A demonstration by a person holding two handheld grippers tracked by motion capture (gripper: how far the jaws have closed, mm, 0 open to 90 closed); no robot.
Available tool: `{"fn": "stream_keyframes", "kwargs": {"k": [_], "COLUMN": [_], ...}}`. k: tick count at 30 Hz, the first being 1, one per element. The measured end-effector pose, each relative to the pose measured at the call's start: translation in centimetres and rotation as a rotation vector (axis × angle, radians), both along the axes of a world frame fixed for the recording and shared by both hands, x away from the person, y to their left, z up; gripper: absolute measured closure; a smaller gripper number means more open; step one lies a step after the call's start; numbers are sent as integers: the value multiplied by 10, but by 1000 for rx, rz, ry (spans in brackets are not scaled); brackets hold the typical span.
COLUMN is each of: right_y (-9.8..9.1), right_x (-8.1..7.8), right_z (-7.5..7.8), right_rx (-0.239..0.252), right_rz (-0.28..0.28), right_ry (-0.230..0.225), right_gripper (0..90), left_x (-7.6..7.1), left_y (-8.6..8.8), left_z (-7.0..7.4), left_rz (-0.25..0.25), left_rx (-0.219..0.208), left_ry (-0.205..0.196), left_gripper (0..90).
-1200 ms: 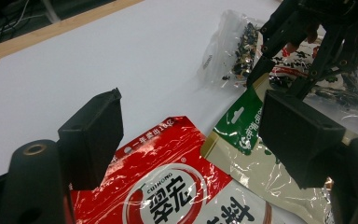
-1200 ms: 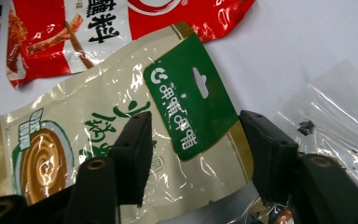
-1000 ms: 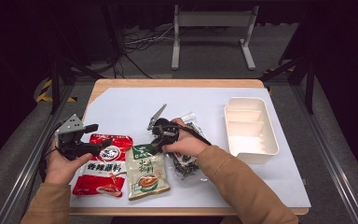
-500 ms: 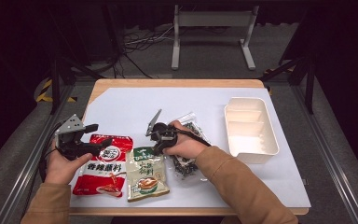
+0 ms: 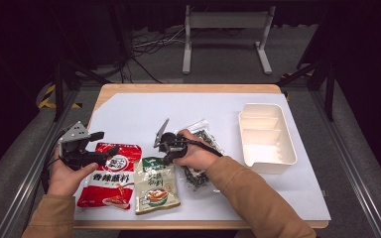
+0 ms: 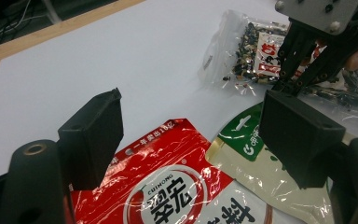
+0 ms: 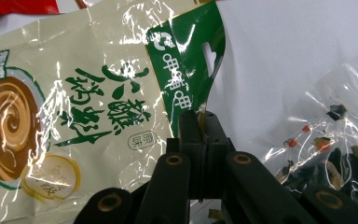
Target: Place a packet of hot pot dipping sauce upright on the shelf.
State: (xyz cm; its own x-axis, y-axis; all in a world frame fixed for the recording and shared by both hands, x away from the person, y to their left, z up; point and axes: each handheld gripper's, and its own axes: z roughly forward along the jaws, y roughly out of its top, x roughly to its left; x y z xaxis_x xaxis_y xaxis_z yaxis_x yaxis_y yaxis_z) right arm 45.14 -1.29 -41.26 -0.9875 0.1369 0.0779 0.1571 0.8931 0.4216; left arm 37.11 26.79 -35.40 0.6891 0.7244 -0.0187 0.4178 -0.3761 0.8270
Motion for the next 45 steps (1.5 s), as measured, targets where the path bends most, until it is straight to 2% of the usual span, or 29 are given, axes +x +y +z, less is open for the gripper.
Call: {"fn": "stream_keyframes", "kwargs": {"k": [6,12,14,17,21,26,29,34,36,42,45], "right_y": [-3,-8,-10,-12,-17,-22,-26,-28,-28,-30,-33], "right_x": [-2,-6,-10,-13,-23,-29,-37,-53,-56,-73,-80], "right_z": [11,23,32,38,55,66,77,92,95,111,119], "right_rx": [31,60,90,108,149,194,234,244,247,270,284], "right_rz": [-20,-18,-16,-21,-25,-23,-17,-13,-8,28,40], "right_ry": [16,12,14,21,19,22,17,-16,-16,-30,-56], "right_gripper": [900,900,900,900,900,900,900,900,900,900,900], "left_x": [1,1,0,0,0,-1,-1,0,0,0,0], "left_y": [1,2,2,4,7,8,7,8,7,6,5], "left_z": [0,0,1,1,2,3,3,3,3,2,2], "left_rz": [0,0,4,8,16,22,24,29,30,28,26], "left_rx": [5,6,0,2,0,-13,-16,-11,-10,-10,-7], "left_ry": [-7,-6,-5,-8,-12,-15,-20,-14,-14,-14,-13], "left_gripper": [223,223,224,224,224,224,224,224,224,225,225]}}
